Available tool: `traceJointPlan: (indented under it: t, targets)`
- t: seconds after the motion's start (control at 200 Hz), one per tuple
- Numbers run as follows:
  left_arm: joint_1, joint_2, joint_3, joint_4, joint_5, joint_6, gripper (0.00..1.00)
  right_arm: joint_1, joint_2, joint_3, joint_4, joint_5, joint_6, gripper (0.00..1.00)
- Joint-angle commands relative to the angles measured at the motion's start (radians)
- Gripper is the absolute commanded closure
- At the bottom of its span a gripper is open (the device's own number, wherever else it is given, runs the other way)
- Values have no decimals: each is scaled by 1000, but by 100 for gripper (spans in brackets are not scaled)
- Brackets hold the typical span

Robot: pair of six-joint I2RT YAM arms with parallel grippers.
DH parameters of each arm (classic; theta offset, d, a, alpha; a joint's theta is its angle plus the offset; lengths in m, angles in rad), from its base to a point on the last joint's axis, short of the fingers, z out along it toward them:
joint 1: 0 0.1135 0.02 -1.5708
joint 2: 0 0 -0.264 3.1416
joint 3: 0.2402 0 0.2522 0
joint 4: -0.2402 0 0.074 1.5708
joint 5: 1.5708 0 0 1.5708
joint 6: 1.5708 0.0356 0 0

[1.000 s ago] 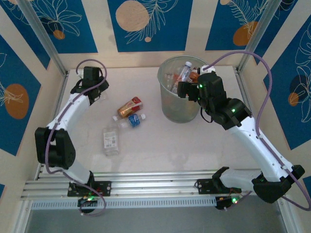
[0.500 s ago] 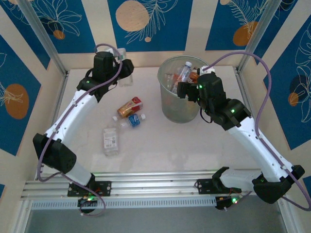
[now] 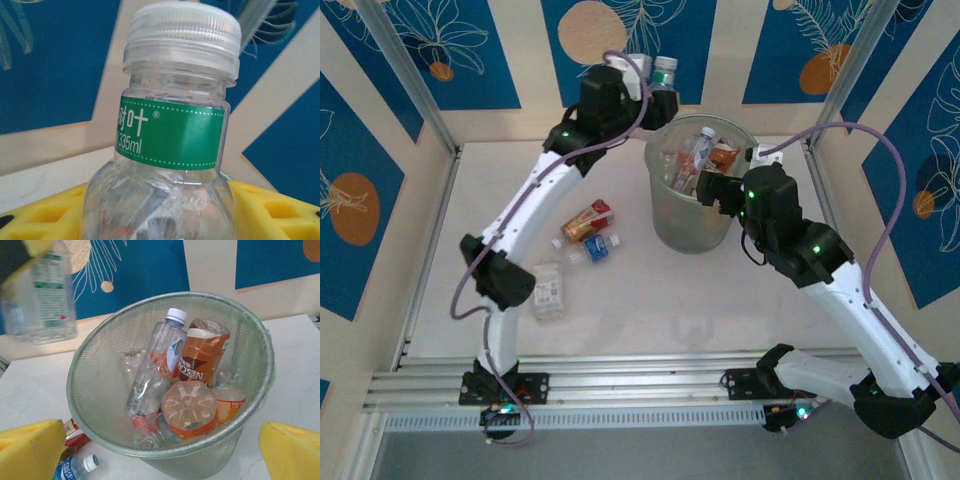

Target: Put the plastic bottles in the bin

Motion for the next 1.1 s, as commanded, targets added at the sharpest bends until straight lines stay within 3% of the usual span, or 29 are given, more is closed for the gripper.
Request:
traceJointPlan:
  t: [0.0,0.31,0.565,0.86,1.095]
  targets:
    - [-23,98,171,-73,86,146,47,8,-25,-16,29,49,25,1]
    - [-46,177,210,-80,95,330,47,10,-35,-13,20,62,15,1]
    - [-50,236,210,-78,100,362,46,10,-22,-11,22,48,21,1]
    - [-52,290,210,-101,29,412,46,10,-21,-8,14,45,20,1]
    - [-53,305,210,-110,-20,429,26,10,-10,-2,14,32,15,1]
